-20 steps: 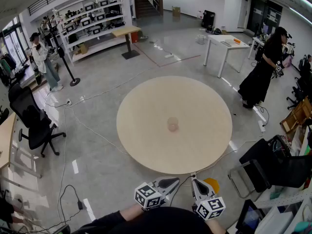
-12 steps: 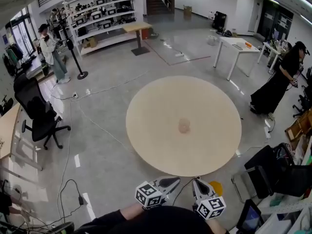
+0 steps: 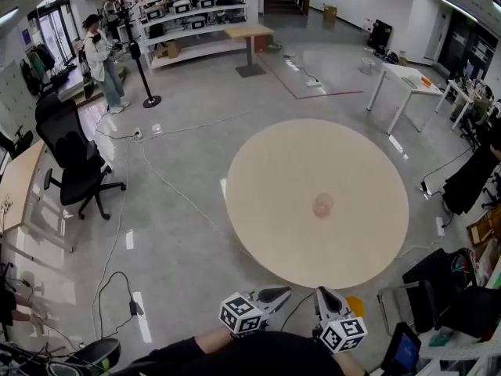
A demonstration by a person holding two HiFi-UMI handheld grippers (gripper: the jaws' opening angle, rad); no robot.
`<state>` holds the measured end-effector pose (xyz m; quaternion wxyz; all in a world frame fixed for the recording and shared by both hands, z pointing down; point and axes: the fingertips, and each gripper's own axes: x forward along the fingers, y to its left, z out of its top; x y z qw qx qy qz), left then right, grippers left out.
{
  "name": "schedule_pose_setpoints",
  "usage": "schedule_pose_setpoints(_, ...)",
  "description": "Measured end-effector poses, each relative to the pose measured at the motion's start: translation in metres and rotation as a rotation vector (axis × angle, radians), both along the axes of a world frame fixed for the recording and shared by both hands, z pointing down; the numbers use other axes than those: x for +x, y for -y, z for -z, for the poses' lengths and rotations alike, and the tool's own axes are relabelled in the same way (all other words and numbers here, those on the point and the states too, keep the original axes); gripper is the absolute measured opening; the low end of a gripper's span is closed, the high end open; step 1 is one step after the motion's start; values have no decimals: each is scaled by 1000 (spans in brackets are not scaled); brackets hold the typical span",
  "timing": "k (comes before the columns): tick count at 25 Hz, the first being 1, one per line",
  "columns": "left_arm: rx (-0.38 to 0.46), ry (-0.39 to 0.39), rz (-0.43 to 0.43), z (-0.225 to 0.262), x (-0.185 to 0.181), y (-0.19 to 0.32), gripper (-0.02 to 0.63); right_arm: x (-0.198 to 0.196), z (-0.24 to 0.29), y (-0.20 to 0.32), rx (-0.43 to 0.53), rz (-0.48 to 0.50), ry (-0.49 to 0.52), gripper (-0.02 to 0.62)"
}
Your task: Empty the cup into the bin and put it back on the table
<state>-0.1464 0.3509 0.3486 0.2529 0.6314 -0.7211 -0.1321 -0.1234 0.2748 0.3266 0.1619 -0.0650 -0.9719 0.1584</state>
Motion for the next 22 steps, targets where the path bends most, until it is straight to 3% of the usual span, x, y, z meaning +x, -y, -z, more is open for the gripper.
schedule_pose_setpoints(11, -11, -43, -34, -10, -12, 18, 25, -19, -17, 12, -42, -7, -58, 17)
schedule_pose_setpoints(17, -35, -1, 31, -9, -36, 51, 25, -44, -19, 53, -75, 31, -10, 17)
schedule_pose_setpoints(22, -48, 41, 75, -4, -49, 110, 25, -66, -15, 118, -114, 62, 25, 17)
